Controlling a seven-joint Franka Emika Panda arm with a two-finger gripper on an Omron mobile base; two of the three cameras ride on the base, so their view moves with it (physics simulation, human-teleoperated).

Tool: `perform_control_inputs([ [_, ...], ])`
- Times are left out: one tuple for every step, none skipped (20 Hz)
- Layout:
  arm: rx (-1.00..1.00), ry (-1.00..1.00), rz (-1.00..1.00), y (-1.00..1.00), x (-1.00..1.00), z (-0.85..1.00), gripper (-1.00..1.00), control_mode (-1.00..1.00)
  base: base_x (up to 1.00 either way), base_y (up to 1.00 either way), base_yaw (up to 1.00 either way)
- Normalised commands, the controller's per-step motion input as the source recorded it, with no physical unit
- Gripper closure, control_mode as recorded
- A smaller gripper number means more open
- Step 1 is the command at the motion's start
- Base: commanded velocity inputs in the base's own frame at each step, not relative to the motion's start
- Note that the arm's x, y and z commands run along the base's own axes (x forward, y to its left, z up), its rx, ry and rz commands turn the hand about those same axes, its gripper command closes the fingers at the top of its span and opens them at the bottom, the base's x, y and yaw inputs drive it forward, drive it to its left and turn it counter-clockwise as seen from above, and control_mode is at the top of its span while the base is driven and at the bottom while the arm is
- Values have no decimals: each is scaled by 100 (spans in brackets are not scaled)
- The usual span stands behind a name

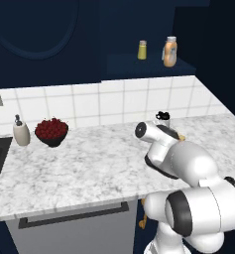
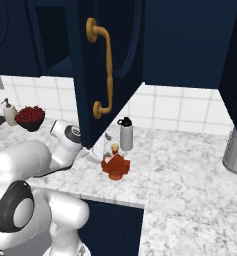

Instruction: Put the shaker and condiment bottle from the counter next to their counterparts in the cabinet.

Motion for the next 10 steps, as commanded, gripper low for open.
perform_control_inputs([
  [0, 0, 0, -12, 0, -5, -100, -100, 0, 0, 0],
  [0, 0, 0, -6, 0, -9, -100, -100, 0, 0, 0],
  [0, 0, 0, -9, 0, -6, -100, -100, 0, 0, 0],
  [0, 0, 0, -9, 0, -4, -100, -100, 0, 0, 0],
  [0, 0, 0, -10, 0, -6, -100, -100, 0, 0, 0],
  [0, 0, 0, -15, 0, 0, -100, -100, 0, 0, 0],
  [0, 0, 0, -12, 0, -5, -100, -100, 0, 0, 0],
  [0, 0, 0, -16, 0, -2, -100, -100, 0, 0, 0],
  [0, 0, 0, -13, 0, -3, -100, -100, 0, 0, 0],
  [0, 0, 0, -14, 0, -5, -100, -100, 0, 0, 0],
])
